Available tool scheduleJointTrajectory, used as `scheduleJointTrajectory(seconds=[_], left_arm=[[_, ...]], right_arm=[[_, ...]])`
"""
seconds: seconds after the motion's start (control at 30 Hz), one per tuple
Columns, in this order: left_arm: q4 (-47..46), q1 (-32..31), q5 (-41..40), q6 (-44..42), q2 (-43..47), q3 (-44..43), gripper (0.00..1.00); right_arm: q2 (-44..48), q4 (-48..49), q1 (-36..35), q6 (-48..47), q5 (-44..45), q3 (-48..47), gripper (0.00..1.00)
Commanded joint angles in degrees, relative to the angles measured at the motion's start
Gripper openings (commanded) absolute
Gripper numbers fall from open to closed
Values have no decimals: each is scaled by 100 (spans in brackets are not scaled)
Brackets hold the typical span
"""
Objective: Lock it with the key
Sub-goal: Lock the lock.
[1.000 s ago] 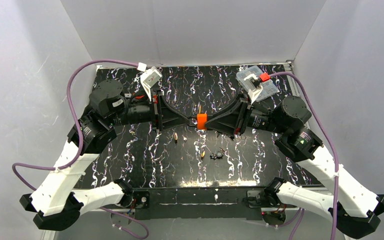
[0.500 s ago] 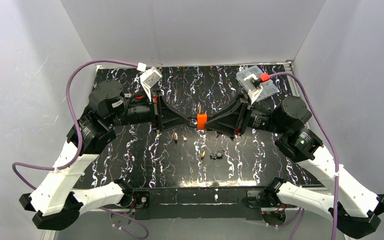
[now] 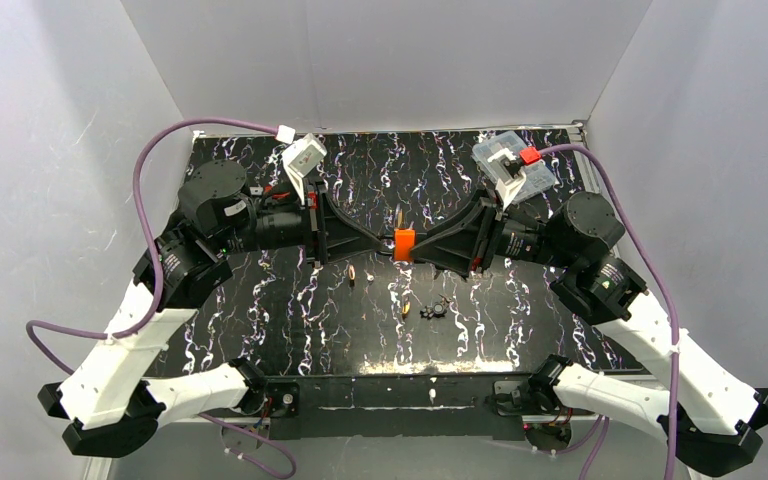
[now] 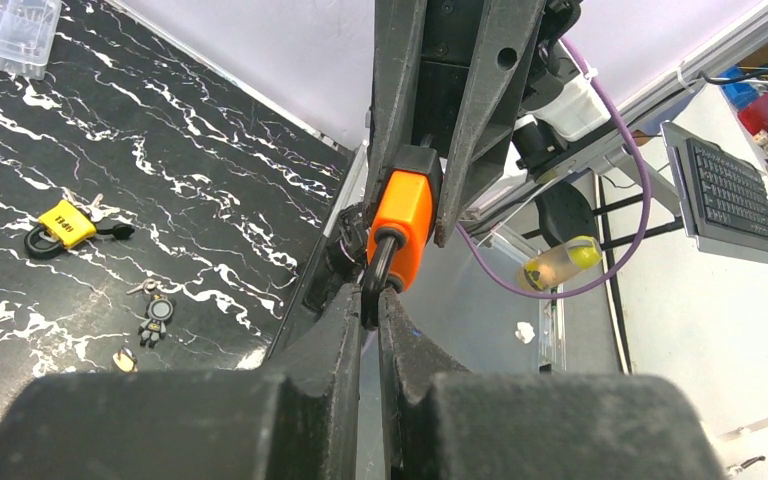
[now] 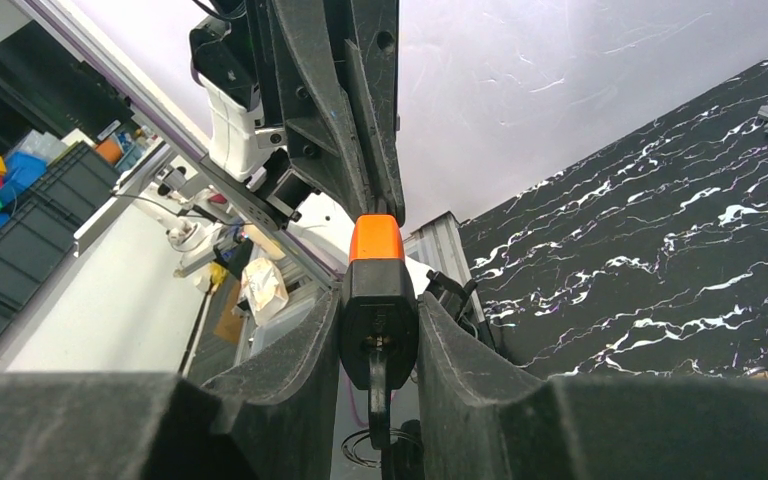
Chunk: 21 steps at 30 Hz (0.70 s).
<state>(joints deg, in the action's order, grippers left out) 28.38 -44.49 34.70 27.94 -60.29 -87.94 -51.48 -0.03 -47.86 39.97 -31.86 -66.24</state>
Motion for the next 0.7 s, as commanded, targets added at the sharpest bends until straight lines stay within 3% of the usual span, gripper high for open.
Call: scheduleJointTrajectory(seconds=[0.0,0.23,0.67], left_arm=[[-579,-388,343,124,-516,-55,0],[-516,-421,327,132,-552,-61,0],[-515,-423,384,248,-384,112,14]], right_arm=[[-430,384,-298,-138,-23,-152,1],[-378,405,-319,-146,61,-82,1],[-206,663,-303,-3,131,101,1]])
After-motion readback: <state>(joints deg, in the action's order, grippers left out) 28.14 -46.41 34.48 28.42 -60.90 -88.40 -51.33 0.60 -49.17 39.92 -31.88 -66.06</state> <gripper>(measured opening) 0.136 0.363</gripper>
